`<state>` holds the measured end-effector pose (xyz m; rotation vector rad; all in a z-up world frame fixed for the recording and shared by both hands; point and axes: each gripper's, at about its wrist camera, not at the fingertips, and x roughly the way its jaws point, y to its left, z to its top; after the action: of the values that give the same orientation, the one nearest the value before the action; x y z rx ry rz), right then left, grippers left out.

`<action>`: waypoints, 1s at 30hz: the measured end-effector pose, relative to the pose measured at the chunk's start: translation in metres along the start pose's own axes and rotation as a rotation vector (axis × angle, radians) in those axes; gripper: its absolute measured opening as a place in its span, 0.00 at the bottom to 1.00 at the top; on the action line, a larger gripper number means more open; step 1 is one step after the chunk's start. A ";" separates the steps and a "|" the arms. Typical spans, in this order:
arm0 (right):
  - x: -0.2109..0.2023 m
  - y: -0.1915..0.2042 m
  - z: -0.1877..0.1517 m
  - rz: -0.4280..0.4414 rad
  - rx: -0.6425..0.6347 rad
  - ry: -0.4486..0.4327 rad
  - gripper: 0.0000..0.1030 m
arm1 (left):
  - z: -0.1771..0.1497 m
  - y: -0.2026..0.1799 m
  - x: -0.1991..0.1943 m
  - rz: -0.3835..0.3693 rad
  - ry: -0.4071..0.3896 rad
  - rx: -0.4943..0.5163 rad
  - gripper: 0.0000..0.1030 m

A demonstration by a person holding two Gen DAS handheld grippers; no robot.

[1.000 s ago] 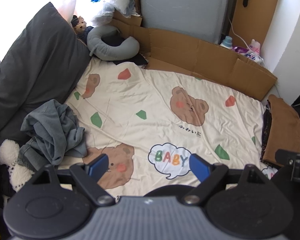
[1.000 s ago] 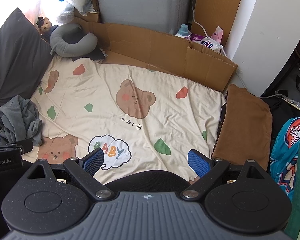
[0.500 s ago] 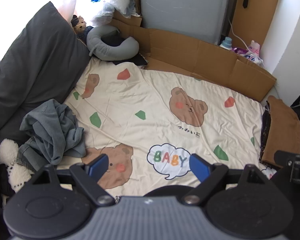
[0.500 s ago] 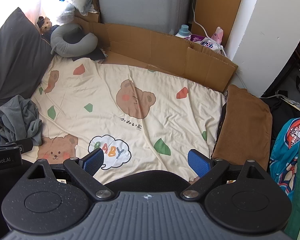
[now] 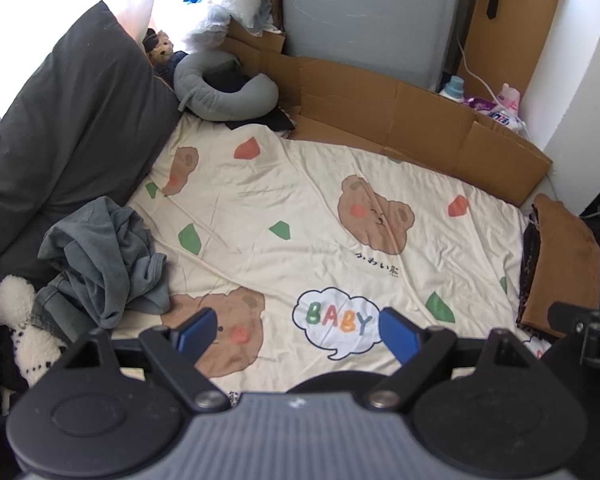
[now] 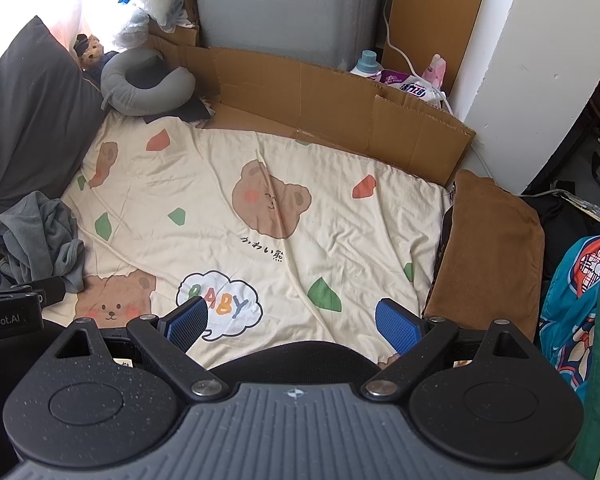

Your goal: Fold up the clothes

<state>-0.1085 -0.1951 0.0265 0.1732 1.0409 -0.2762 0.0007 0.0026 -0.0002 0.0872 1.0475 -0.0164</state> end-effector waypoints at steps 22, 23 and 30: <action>-0.001 0.001 -0.001 -0.001 -0.007 -0.014 0.92 | -0.001 0.006 0.000 -0.028 -0.006 -0.004 0.87; -0.001 0.001 -0.001 -0.001 -0.006 -0.014 0.92 | -0.001 0.007 -0.001 -0.029 -0.006 -0.005 0.87; -0.005 0.001 -0.004 -0.017 -0.004 -0.031 0.92 | -0.001 0.009 -0.003 -0.051 -0.002 -0.012 0.90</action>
<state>-0.1137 -0.1920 0.0286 0.1563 1.0124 -0.2909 -0.0012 0.0115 0.0019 0.0489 1.0473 -0.0565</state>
